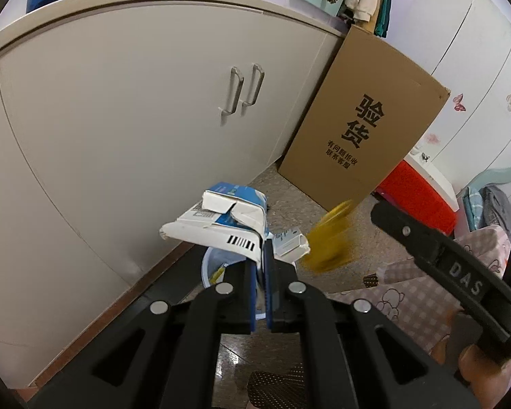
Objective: Collect trash
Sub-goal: 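Carry both to the wastebasket and open the right tool to drop the gold bag, then open the left tool to drop the white-blue carton into the wastebasket, then move both tools back over the table toward the remaining trash, then grasp the blue snack packet with the left tool while the right tool grasps beige crumpled paper, then carry both to the wastebasket and open the right tool to drop the beige paper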
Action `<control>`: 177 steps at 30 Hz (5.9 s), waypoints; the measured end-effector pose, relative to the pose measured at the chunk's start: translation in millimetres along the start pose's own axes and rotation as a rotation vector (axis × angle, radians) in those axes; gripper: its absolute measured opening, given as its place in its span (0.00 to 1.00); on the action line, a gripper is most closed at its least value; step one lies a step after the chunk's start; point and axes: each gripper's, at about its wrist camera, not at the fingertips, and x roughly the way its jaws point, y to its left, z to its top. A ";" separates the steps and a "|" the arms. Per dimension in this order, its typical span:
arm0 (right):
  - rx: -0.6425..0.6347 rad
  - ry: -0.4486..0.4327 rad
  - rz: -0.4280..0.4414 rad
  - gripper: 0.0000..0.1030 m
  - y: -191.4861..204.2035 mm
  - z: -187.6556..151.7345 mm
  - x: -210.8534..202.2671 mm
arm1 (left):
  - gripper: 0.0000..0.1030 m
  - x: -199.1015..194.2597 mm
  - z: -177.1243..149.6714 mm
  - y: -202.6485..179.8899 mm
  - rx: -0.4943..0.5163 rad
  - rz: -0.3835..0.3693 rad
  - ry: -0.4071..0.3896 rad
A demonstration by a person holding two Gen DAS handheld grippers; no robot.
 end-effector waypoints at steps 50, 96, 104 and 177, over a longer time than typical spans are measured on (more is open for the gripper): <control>0.111 -0.114 -0.130 0.77 -49.1 -17.5 -51.8 | 0.51 36.8 14.2 -72.0 0.138 0.049 0.023; 0.362 -0.391 -0.405 0.83 -251.6 -113.2 -376.1 | 0.68 -111.5 -146.7 -363.4 0.556 -0.419 0.079; 0.360 -0.356 -0.408 0.83 -271.4 -112.4 -376.4 | 0.49 -75.0 -156.9 -391.7 0.575 -0.406 0.169; -0.106 0.220 -0.007 0.09 1.0 9.5 25.8 | 0.13 -3.3 12.0 -25.3 0.027 -0.166 0.071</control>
